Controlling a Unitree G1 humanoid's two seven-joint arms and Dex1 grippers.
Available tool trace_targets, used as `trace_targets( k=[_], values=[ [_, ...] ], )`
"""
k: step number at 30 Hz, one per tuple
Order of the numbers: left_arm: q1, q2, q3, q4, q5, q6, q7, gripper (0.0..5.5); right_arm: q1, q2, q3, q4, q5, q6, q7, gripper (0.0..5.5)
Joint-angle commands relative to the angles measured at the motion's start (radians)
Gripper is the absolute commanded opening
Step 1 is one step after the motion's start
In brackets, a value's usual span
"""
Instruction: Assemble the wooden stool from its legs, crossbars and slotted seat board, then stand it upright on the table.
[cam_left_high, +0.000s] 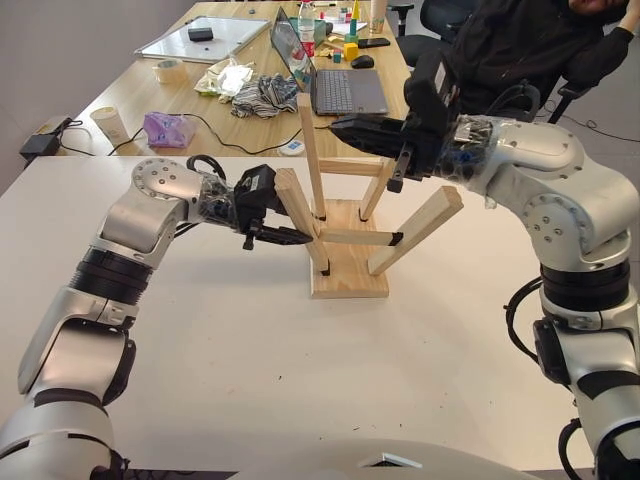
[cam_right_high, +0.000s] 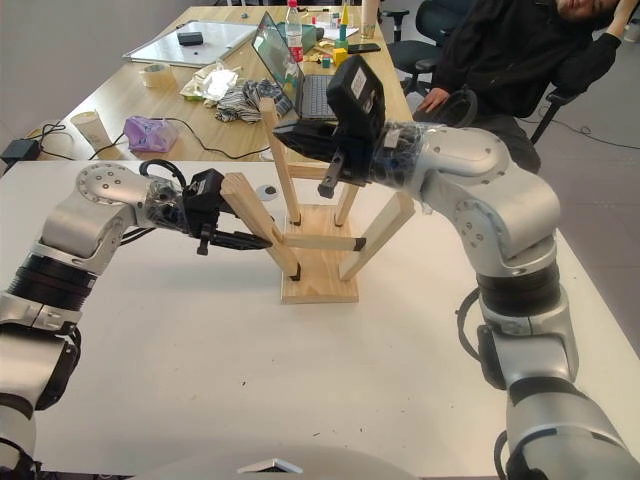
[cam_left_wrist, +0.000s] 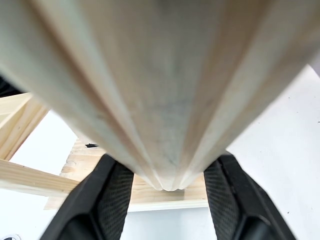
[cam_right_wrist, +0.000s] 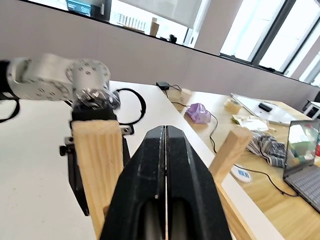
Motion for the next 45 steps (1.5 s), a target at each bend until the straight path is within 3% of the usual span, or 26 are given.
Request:
trace_targets(
  k=[1, 5, 10, 17, 20, 25, 29, 34, 38, 45],
  values=[
    [0.039, 0.097, -0.169, 0.085, 0.316, -0.018, -0.012, 2.06, 0.04, -0.077, 0.051, 0.027, -0.106, -0.015, 0.027, 0.02],
    [0.107, 0.142, -0.157, 0.139, 0.314, -0.028, 0.011, 2.06, -0.013, -0.041, -0.041, 0.028, -0.072, -0.003, 0.007, 0.02],
    [0.132, 0.143, -0.176, 0.158, 0.313, -0.028, 0.009, 2.06, -0.056, -0.034, -0.069, 0.0, -0.048, 0.021, 0.021, 0.02],
    [0.159, 0.087, -0.122, 0.177, 0.368, -0.015, 0.015, 2.06, -0.071, -0.073, 0.09, 0.006, -0.097, 0.015, 0.202, 0.02],
    [0.183, 0.055, -0.063, 0.158, 0.338, -0.005, 0.039, 2.06, -0.086, -0.062, 0.105, 0.034, -0.118, 0.008, 0.218, 0.02],
    [0.302, 0.009, 0.165, 0.03, 0.185, 0.039, 0.154, 2.06, -0.083, -0.049, 0.082, 0.061, -0.126, 0.004, 0.219, 0.02],
    [0.425, 0.002, 0.291, -0.099, 0.188, 0.156, 0.364, 2.06, -0.064, -0.05, 0.063, 0.061, -0.126, 0.012, 0.208, 0.02],
    [0.582, -0.021, 0.492, -0.26, -0.023, 0.19, 0.332, 2.24, -0.033, -0.061, 0.034, 0.057, -0.119, 0.025, 0.193, 0.0],
    [0.644, 0.0, 0.566, -0.372, -0.183, 0.289, 0.27, 2.85, -0.027, -0.066, 0.023, 0.063, -0.122, 0.024, 0.194, 0.0],
    [0.619, -0.017, 0.548, -0.419, -0.25, 0.31, 0.23, 2.85, -0.028, -0.066, 0.029, 0.076, -0.13, 0.011, 0.209, 0.0]
  ],
)
